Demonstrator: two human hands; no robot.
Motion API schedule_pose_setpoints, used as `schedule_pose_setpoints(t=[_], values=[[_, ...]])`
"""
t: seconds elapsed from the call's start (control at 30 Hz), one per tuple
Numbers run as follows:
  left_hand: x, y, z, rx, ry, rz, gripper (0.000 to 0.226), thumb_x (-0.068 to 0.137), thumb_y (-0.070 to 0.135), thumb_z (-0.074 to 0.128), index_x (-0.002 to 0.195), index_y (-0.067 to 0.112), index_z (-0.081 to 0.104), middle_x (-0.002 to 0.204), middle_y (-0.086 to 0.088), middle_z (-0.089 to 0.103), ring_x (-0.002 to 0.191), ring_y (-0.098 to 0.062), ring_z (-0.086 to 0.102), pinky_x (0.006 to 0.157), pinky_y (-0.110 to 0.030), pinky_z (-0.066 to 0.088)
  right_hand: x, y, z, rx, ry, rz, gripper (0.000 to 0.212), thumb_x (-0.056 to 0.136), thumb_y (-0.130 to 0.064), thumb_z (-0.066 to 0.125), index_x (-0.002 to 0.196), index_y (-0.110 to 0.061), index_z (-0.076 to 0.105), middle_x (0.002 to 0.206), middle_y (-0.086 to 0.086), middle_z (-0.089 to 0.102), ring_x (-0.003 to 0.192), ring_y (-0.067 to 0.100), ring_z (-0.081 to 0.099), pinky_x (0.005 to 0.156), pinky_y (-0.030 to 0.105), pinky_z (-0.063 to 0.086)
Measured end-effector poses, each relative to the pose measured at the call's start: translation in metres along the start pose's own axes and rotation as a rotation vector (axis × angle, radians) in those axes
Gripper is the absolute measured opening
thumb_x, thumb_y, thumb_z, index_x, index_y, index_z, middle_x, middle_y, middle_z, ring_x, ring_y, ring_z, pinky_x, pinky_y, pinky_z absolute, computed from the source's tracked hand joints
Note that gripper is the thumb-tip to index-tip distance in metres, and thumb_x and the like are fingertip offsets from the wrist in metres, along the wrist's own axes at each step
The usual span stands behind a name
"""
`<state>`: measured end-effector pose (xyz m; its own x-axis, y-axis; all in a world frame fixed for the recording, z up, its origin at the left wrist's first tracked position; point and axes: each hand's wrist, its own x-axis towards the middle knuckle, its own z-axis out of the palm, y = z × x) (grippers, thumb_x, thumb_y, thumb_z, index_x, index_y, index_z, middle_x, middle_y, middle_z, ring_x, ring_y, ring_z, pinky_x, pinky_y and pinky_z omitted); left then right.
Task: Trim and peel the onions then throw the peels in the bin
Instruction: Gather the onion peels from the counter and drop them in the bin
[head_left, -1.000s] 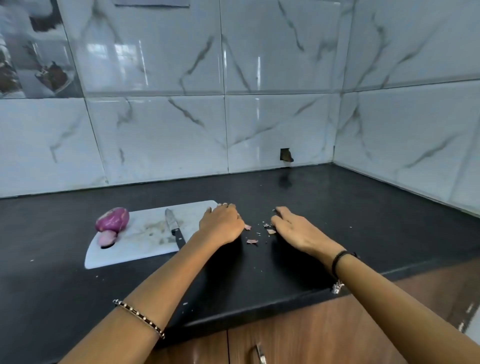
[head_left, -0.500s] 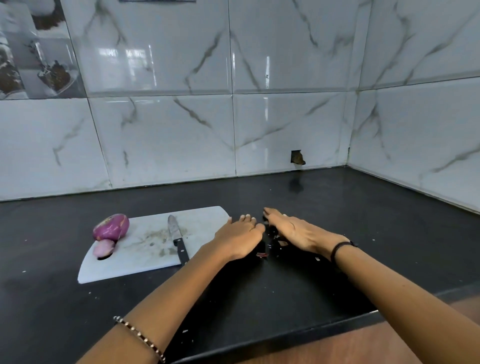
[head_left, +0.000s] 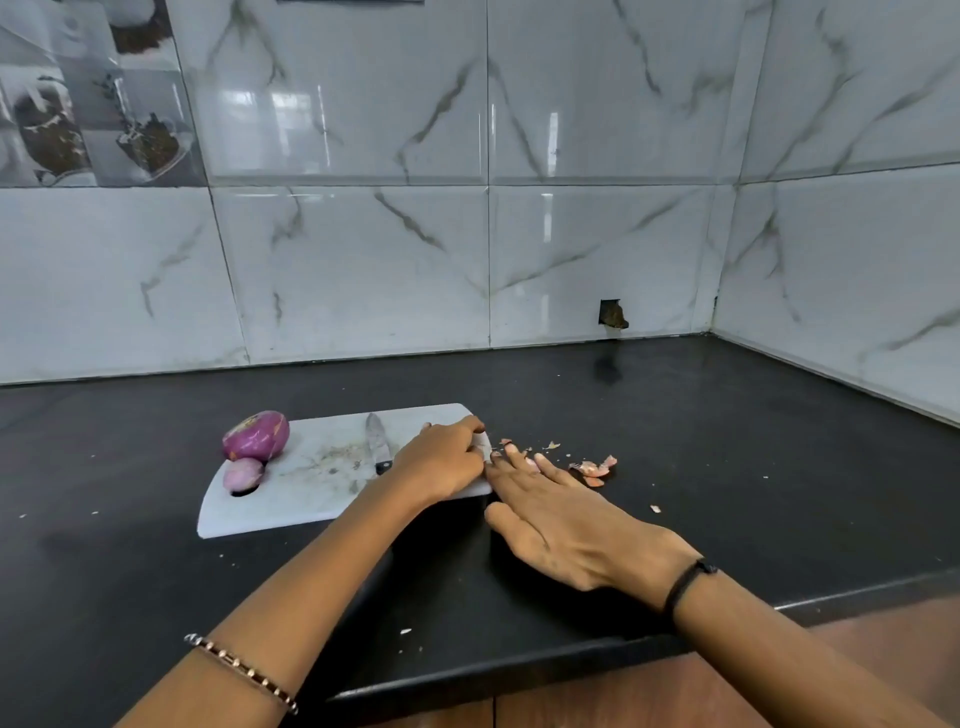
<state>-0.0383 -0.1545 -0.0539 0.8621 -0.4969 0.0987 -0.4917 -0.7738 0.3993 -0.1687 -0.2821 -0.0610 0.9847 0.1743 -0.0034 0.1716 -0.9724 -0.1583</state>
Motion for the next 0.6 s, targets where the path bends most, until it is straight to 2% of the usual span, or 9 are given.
schedule_pose_setpoints(t=[0.03, 0.1, 0.2, 0.33, 0.43, 0.6], values=[[0.0, -0.003, -0.001, 0.03, 0.001, 0.012, 0.044, 0.105, 0.025, 0.04, 0.149, 0.026, 0.042, 0.137, -0.006, 0.064, 0.135, -0.027, 0.049, 0.121, -0.037, 0.026, 0.0, -0.003, 0.0, 0.019, -0.011, 0.014, 0.063, 0.109, -0.041, 0.017, 0.162, -0.011, 0.001, 0.17, 0.003, -0.004, 0.155, 0.007, -0.012, 0.126, 0.03, -0.008], [0.001, -0.006, -0.002, 0.07, -0.006, 0.031, 0.043, 0.106, 0.025, 0.038, 0.15, 0.026, 0.041, 0.135, -0.007, 0.066, 0.137, -0.026, 0.048, 0.124, -0.036, 0.01, -0.001, -0.006, -0.001, 0.08, -0.023, 0.019, 0.062, 0.109, -0.04, 0.017, 0.162, -0.012, 0.001, 0.17, 0.002, -0.005, 0.154, 0.006, -0.012, 0.126, 0.027, -0.008], [0.004, -0.013, -0.004, 0.077, -0.018, 0.055, 0.043, 0.107, 0.027, 0.036, 0.149, 0.028, 0.041, 0.135, -0.005, 0.065, 0.144, -0.028, 0.04, 0.124, -0.041, 0.011, -0.001, -0.008, -0.003, 0.133, -0.022, 0.028, 0.06, 0.109, -0.037, 0.017, 0.162, -0.012, 0.005, 0.17, 0.002, -0.002, 0.154, 0.006, -0.011, 0.124, 0.024, -0.009], [0.004, -0.025, -0.003, 0.078, -0.02, 0.06, 0.044, 0.106, 0.028, 0.035, 0.149, 0.031, 0.042, 0.128, -0.003, 0.069, 0.148, -0.032, 0.034, 0.123, -0.045, 0.015, 0.0, -0.012, -0.004, 0.164, -0.034, 0.014, 0.059, 0.11, -0.035, 0.02, 0.162, -0.012, 0.008, 0.17, 0.002, 0.001, 0.154, 0.006, -0.009, 0.126, 0.027, -0.007], [0.004, -0.037, -0.005, 0.076, -0.007, 0.05, 0.044, 0.104, 0.027, 0.037, 0.147, 0.031, 0.044, 0.126, -0.002, 0.07, 0.148, -0.033, 0.034, 0.125, -0.051, 0.006, 0.007, -0.017, -0.005, 0.177, -0.042, -0.022, 0.059, 0.11, -0.035, 0.02, 0.162, -0.01, 0.009, 0.17, 0.002, 0.003, 0.155, 0.006, -0.007, 0.126, 0.028, -0.006], [-0.004, -0.039, -0.016, 0.017, 0.0, 0.062, 0.042, 0.103, 0.023, 0.042, 0.144, 0.029, 0.048, 0.134, 0.001, 0.067, 0.142, -0.02, 0.043, 0.126, -0.041, 0.004, 0.021, -0.02, 0.0, 0.128, -0.033, -0.013, 0.061, 0.109, -0.04, 0.014, 0.163, -0.011, 0.006, 0.171, 0.002, 0.001, 0.155, 0.006, -0.008, 0.127, 0.032, -0.006]])
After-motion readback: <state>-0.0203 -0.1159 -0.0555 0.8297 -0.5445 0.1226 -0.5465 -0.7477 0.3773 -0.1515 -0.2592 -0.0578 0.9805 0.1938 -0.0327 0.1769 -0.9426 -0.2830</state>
